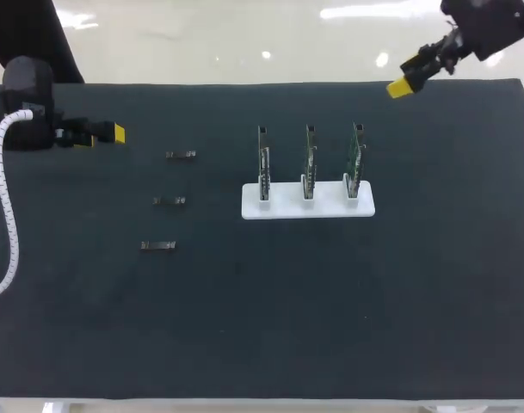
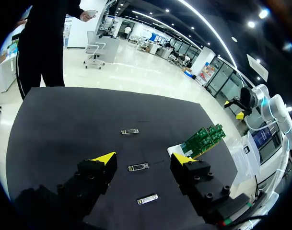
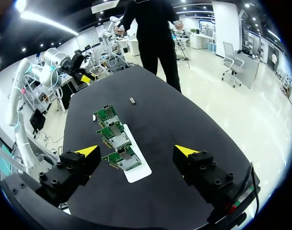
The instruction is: Pick up the optical module with the left hand, and insert it into the network port with the right hand.
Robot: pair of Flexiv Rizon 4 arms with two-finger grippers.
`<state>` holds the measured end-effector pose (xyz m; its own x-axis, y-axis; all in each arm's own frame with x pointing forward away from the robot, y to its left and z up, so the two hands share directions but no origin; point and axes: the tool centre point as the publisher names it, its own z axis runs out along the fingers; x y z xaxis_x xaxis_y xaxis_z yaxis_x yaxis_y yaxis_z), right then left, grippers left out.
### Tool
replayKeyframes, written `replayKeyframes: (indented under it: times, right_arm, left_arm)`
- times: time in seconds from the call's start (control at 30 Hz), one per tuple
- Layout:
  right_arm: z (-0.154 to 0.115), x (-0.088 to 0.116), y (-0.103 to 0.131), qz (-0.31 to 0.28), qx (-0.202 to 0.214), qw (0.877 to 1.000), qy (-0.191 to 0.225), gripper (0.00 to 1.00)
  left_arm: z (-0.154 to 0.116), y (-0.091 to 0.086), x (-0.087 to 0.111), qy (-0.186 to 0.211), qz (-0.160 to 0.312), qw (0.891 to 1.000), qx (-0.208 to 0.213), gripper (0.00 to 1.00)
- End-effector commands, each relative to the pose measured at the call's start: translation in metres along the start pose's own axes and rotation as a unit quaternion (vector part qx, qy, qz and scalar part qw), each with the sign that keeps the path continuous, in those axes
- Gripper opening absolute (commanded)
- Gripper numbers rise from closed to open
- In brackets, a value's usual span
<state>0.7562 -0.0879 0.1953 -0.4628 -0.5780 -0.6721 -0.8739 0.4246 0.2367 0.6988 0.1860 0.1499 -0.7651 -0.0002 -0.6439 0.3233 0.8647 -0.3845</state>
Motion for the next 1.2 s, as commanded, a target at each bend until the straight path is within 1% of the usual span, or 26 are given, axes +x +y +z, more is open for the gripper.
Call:
replayKeyframes:
  times: [0.03, 0.6, 0.7, 0.77, 0.83, 0.9, 0.97, 1.03, 1.1, 1.13, 1.2]
  right_arm:
    - [0.002, 0.001, 0.004, 0.0, 0.009, 1.0, -0.001, 1.0]
    - [0.002, 0.001, 0.004, 0.0, 0.009, 1.0, -0.001, 1.0]
    - [0.002, 0.001, 0.004, 0.0, 0.009, 1.0, -0.001, 1.0]
    - [0.002, 0.001, 0.004, 0.0, 0.009, 1.0, -0.001, 1.0]
    - [0.002, 0.001, 0.004, 0.0, 0.009, 1.0, -0.001, 1.0]
    - [0.002, 0.001, 0.004, 0.0, 0.009, 1.0, -0.001, 1.0]
    - [0.002, 0.001, 0.004, 0.0, 0.009, 1.0, -0.001, 1.0]
    - [0.002, 0.001, 0.004, 0.0, 0.009, 1.0, -0.001, 1.0]
    - [0.002, 0.001, 0.004, 0.0, 0.009, 1.0, -0.001, 1.0]
    - [0.002, 0.001, 0.004, 0.0, 0.009, 1.0, -0.001, 1.0]
    - [0.002, 0.001, 0.004, 0.0, 0.009, 1.0, -0.001, 1.0]
  left_arm:
    - [0.0, -0.001, -0.001, 0.003, -0.001, 1.0, -0.003, 1.0]
    - [0.0, -0.001, -0.001, 0.003, -0.001, 1.0, -0.003, 1.0]
    - [-0.009, 0.003, 0.005, 0.037, 0.05, 0.998, 0.026, 1.0]
    - [-0.014, 0.008, 0.008, 0.063, 0.077, 0.995, 0.032, 1.0]
    - [-0.02, 0.013, 0.011, 0.103, 0.116, 0.988, 0.021, 1.0]
    - [-0.025, 0.018, 0.015, 0.127, 0.154, 0.98, 0.018, 1.0]
    - [-0.031, 0.023, 0.021, 0.149, 0.199, 0.968, 0.018, 1.0]
    - [-0.037, 0.028, 0.025, 0.178, 0.238, 0.955, 0.018, 1.0]
    - [-0.04, 0.03, 0.029, 0.205, 0.275, 0.939, 0.008, 1.0]
    - [-0.042, 0.031, 0.031, 0.211, 0.29, 0.933, 0.006, 1.0]
    - [-0.042, 0.031, 0.035, 0.233, 0.322, 0.918, -0.011, 1.0]
